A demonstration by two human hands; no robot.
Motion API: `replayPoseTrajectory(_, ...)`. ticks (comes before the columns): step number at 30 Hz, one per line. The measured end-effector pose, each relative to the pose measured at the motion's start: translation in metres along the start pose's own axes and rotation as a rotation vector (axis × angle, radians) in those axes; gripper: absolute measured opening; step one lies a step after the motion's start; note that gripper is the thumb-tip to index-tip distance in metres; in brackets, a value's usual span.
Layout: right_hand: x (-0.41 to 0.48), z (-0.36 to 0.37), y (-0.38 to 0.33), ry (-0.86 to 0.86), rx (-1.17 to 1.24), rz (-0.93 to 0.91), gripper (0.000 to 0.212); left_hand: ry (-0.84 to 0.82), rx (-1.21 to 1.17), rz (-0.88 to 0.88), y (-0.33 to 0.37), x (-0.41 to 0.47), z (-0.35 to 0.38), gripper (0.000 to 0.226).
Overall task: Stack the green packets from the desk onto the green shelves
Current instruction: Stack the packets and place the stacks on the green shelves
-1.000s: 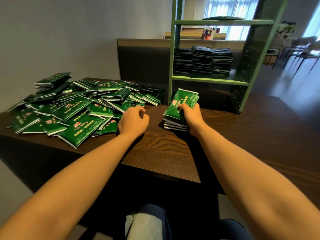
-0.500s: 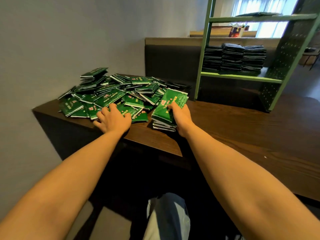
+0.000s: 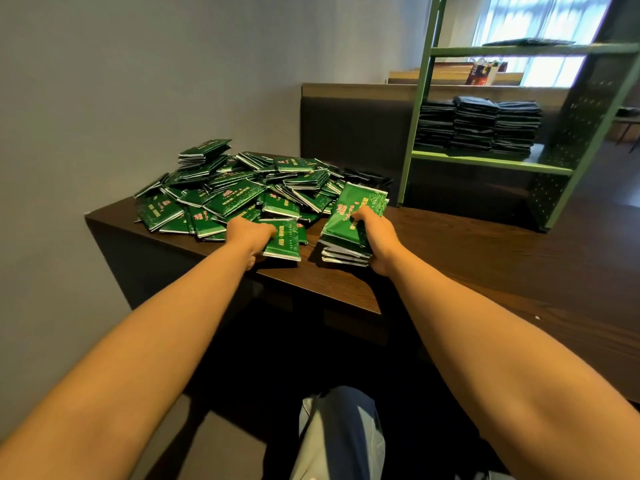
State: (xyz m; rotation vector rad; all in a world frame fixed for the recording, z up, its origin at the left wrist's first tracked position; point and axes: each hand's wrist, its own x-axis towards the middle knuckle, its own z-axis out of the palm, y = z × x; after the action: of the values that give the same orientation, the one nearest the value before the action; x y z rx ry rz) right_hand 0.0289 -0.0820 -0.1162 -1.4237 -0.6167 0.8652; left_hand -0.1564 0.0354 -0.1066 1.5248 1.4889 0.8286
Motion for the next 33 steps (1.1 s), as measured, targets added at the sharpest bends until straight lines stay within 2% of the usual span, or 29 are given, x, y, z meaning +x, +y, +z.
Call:
replayPoseTrajectory(2,-0.002,0.002,-0.005,-0.034,0.016,0.089,0.088,-0.077,-0.060,-0.032,0.003,-0.006,0.002,0.028)
replayPoseTrajectory(4,-0.001,0.002,-0.006,-0.080,0.069,0.135,0.105,-0.156,-0.089,0.003,0.007,-0.014,0.006,0.018)
replayPoseTrajectory(6,0.000,0.001,-0.010,-0.124,0.153,0.200,0.094,-0.193,-0.109,0.080,0.011,-0.020,0.015,0.013)
replayPoseTrajectory(9,-0.006,0.001,-0.017,-0.174,0.220,0.227,0.038,-0.195,-0.175,0.173,0.016,-0.026,0.034,0.041)
replayPoseTrajectory(11,-0.011,0.001,-0.020,-0.216,0.272,0.235,0.029,-0.167,-0.227,0.227,0.023,-0.029,0.045,0.039)
replayPoseTrajectory(15,-0.007,-0.002,-0.022,-0.216,0.378,0.231,0.033,-0.175,-0.312,0.310,0.032,-0.033,0.063,0.025)
replayPoseTrajectory(17,-0.004,-0.005,-0.024,-0.196,0.355,0.227,0.033,-0.176,-0.241,0.399,0.033,-0.027,0.068,0.011)
replayPoseTrajectory(19,0.004,-0.007,-0.023,-0.153,0.324,0.215,0.033,-0.130,-0.135,0.485,0.034,-0.020,0.067,0.015)
replayPoseTrajectory(20,0.008,-0.007,-0.024,-0.115,0.314,0.212,0.038,-0.098,-0.095,0.509,0.035,-0.014,0.066,0.017)
replayPoseTrajectory(23,0.038,-0.014,-0.018,0.006,0.285,0.167,0.088,0.055,0.056,0.528,0.041,0.010,0.062,0.031)
replayPoseTrajectory(24,0.039,-0.014,-0.020,0.042,0.257,0.145,0.091,0.098,0.125,0.525,0.043,0.017,0.061,0.034)
replayPoseTrajectory(27,0.041,-0.017,-0.025,0.111,0.181,0.104,0.063,0.177,0.291,0.520,0.053,0.035,0.061,0.043)
replayPoseTrajectory(28,0.048,-0.017,-0.024,0.120,0.185,0.099,0.060,0.194,0.324,0.533,0.056,0.039,0.060,0.046)
replayPoseTrajectory(31,0.063,-0.015,-0.018,0.124,0.171,0.110,0.088,0.197,0.425,0.531,0.064,0.054,0.062,0.057)
replayPoseTrajectory(32,0.069,-0.014,-0.016,0.128,0.168,0.110,0.088,0.174,0.464,0.505,0.066,0.059,0.063,0.060)
replayPoseTrajectory(33,0.074,-0.015,-0.013,0.126,0.151,0.116,0.080,0.143,0.502,0.472,0.068,0.065,0.064,0.063)
